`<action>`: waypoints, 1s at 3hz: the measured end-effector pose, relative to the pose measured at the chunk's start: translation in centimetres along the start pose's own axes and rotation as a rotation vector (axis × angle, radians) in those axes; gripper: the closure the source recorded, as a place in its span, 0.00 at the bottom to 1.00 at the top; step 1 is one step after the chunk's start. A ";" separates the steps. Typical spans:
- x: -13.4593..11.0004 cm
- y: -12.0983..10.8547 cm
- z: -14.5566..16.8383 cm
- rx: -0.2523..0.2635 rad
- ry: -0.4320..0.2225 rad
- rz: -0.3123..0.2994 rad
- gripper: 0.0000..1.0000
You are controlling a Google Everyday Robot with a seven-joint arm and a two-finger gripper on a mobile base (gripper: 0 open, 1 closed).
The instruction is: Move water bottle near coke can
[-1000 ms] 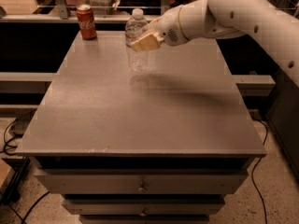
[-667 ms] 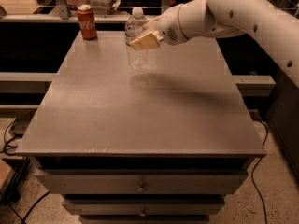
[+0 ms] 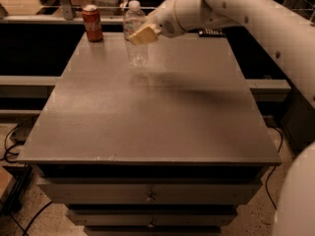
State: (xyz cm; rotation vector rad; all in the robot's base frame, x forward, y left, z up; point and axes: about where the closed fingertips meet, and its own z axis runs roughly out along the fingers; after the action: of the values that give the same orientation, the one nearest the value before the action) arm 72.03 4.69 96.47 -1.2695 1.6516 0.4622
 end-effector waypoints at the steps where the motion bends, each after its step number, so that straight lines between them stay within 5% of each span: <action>1: -1.3 -2.1 2.3 0.017 0.024 -0.005 1.00; 3: -3.3 -4.3 6.3 0.042 0.021 0.015 1.00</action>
Offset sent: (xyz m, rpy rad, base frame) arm 0.0777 0.0491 0.0173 -0.0373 -0.0080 -0.0590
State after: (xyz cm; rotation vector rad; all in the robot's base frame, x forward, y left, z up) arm 78.71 9.49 97.44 -1.2355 1.6806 0.4228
